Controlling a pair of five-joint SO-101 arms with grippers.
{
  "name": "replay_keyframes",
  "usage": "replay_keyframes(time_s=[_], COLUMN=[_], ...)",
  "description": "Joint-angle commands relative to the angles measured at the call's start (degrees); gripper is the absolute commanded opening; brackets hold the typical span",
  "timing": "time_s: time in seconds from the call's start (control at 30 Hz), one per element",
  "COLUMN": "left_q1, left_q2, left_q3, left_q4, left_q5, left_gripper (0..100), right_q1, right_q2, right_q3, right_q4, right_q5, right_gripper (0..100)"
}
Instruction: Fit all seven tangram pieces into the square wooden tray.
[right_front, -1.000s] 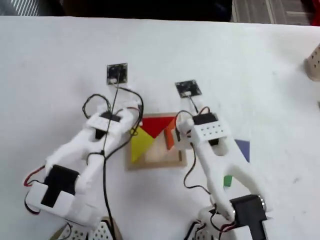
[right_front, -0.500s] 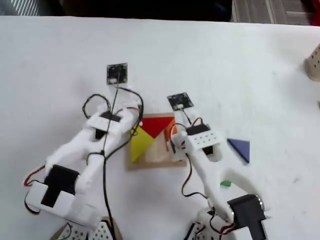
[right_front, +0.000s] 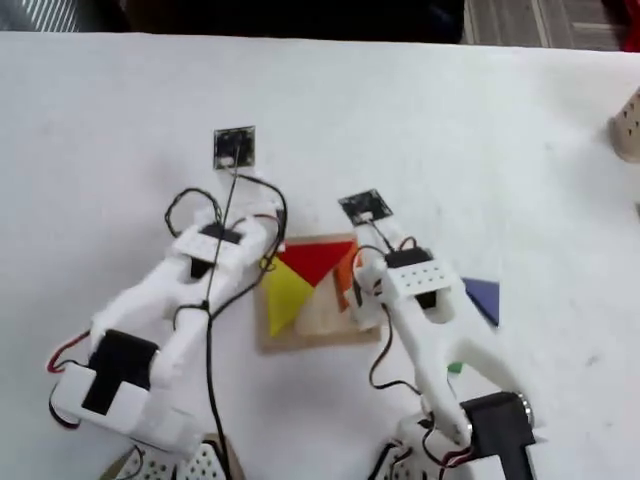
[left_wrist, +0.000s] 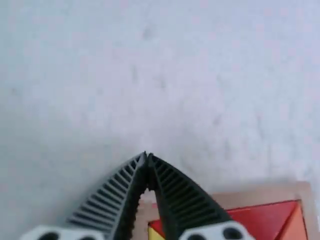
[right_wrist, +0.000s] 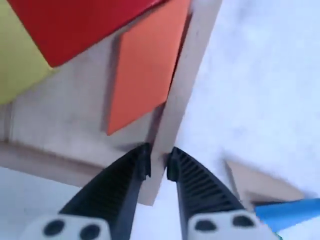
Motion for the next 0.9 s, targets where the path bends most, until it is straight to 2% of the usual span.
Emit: replay_keyframes(time_s=[0.0, 0.17, 0.33, 0.43, 0.53, 0.63, 0.87], left_q1=[0.31, 0.31, 0.31, 0.31, 0.48, 0.48, 0.40], left_q2=[-0.22, -0.22, -0.31, -0.31, -0.48, -0.57, -0.57], left_q3=[0.00, 0.00, 0.00, 0.00, 0.00, 0.00, 0.00], left_q4=[-0.97, -1.05, -0.97, -0.97, -0.88, -0.88, -0.88], left_q5=[-0.53, -0.53, -0.62, -1.93, -3.87, -4.13, -4.13], left_gripper=[2, 2, 2, 2, 2, 2, 2], right_q1=[2.24, 2.42, 2.42, 2.77, 3.03, 6.29, 19.03], right_q2=[-1.89, -1.98, -1.98, -1.98, -1.98, -1.98, -8.66], right_q3=[0.88, 0.00, -1.58, -3.78, -6.51, -10.37, -12.31], right_q4=[4.35, 5.32, 7.52, 9.98, 12.53, 16.31, 19.12], right_q5=[4.40, 4.75, 5.10, 5.10, 5.19, 5.19, 8.26], right_gripper=[1.9, 4.6, 20.8, 25.5, 25.3, 22.4, 4.2])
